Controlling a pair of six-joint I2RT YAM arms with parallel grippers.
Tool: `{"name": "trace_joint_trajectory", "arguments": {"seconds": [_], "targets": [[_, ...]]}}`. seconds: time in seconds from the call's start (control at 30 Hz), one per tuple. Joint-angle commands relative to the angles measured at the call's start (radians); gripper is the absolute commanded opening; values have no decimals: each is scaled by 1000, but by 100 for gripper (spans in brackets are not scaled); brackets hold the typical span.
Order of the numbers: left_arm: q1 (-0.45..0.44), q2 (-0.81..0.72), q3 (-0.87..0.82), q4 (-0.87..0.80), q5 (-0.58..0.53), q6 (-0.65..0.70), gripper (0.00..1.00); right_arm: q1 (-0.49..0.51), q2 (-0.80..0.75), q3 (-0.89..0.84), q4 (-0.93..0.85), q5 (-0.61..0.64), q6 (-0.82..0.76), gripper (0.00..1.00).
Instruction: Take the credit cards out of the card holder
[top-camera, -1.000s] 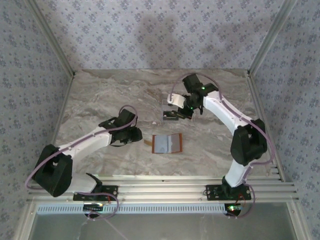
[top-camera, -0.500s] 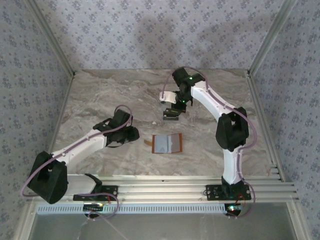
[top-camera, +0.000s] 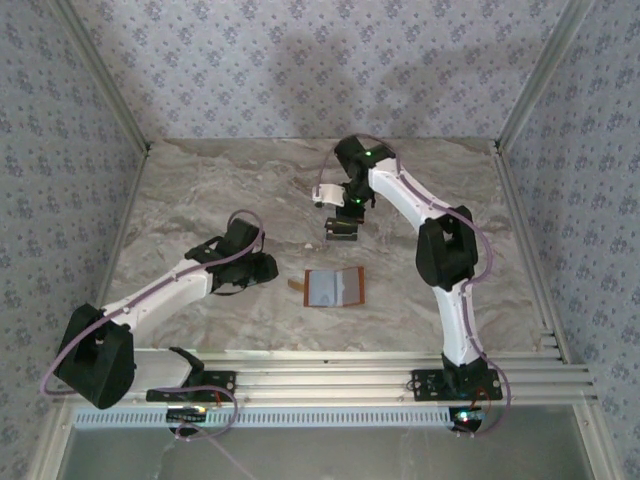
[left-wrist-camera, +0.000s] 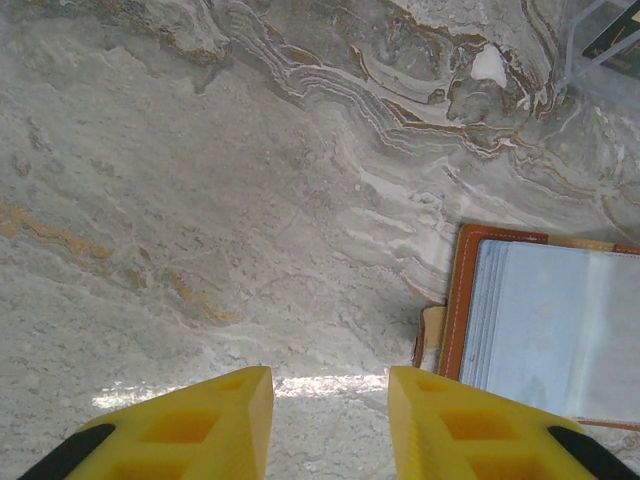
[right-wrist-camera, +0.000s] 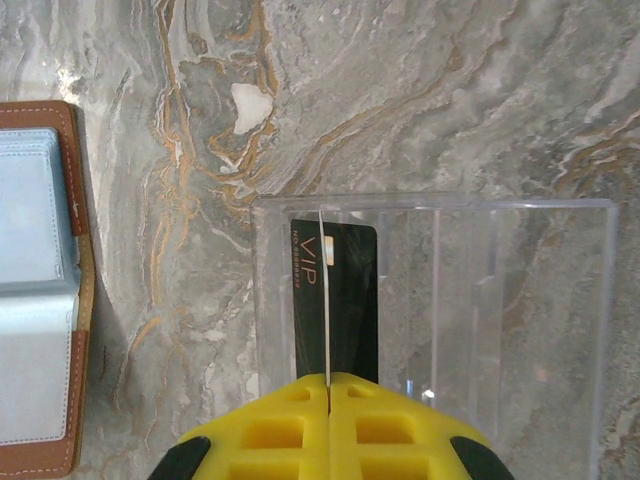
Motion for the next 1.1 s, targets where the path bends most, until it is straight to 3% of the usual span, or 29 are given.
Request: {"name": "trace_joint_trajectory", "arguments": {"seconds": [0.0, 0.63, 0.83, 1.07], "targets": [[9, -24, 2, -33, 4, 0, 36, 7, 32, 36, -82, 27, -130, 0], [12, -30, -11, -27, 9, 0, 36, 13, 88, 33, -90, 60, -129, 0], [12, -40, -18, -29, 3, -4, 36, 15, 80, 31, -47, 79, -124, 17], [12, -44, -16, -29, 2, -4, 36, 13, 42, 6, 23, 107, -117, 22]]}}
